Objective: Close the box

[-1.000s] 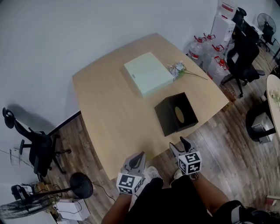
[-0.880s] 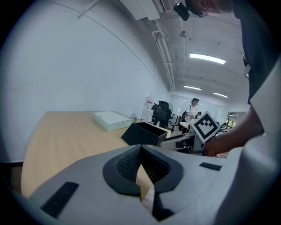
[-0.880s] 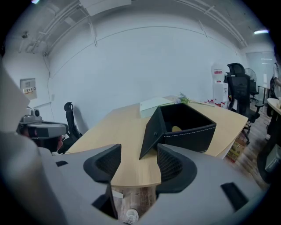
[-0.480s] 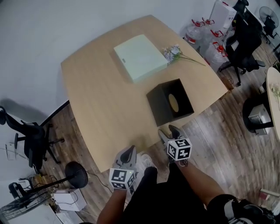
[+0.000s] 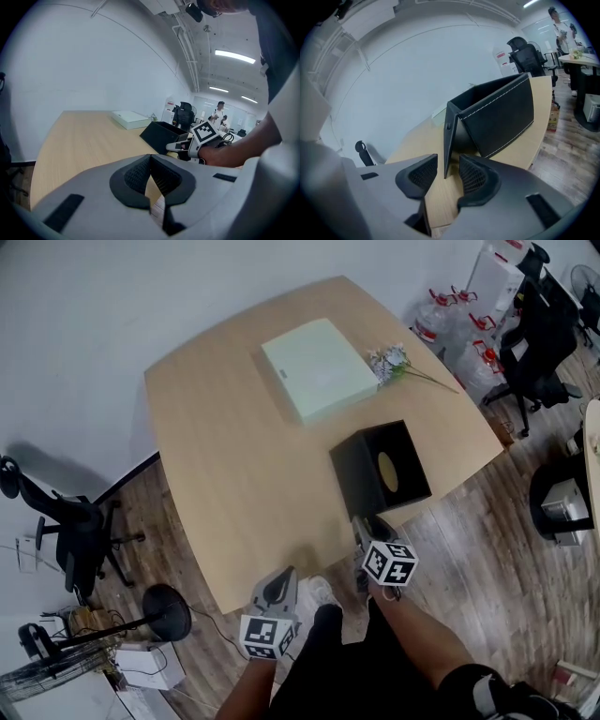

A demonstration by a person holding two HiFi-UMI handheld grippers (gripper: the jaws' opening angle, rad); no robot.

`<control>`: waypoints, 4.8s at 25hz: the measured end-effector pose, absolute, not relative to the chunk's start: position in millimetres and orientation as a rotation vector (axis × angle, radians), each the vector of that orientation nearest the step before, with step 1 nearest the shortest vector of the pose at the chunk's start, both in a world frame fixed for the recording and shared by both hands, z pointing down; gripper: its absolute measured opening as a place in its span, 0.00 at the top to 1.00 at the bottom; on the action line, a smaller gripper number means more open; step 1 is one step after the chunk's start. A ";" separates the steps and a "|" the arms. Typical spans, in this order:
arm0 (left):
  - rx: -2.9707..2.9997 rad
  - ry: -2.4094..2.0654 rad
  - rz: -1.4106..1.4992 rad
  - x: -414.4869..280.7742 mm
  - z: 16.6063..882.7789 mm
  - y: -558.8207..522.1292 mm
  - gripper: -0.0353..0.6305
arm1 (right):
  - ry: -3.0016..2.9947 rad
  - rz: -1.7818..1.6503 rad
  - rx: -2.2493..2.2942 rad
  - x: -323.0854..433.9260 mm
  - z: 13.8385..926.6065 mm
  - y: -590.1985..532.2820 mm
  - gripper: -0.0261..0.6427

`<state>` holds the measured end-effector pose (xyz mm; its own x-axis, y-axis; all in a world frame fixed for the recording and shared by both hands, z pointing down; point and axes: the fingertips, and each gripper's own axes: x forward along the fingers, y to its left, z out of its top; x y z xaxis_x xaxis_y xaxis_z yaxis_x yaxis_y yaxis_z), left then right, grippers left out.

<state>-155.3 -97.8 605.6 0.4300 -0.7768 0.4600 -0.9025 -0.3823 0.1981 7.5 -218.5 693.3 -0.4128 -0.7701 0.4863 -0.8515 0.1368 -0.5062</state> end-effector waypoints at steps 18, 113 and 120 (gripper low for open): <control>2.265 -1.438 0.397 -163.1 607.9 -109.8 0.93 | -2.253 1.580 1.659 -5.8 679.5 -220.1 0.88; 2.476 -1.357 0.370 -59.0 549.1 -176.8 0.93 | -2.742 0.501 1.418 74.7 507.8 -226.3 0.91; 2.513 -1.366 0.360 -55.1 535.5 -183.5 0.93 | -2.598 0.502 1.521 109.0 508.0 -233.0 0.94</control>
<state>-55.1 -183.5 535.5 0.5277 -0.7806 0.3349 -0.8443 -0.5252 0.1064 109.0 -233.0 508.0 -0.5002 -0.8322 0.2394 -0.8615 0.4502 -0.2350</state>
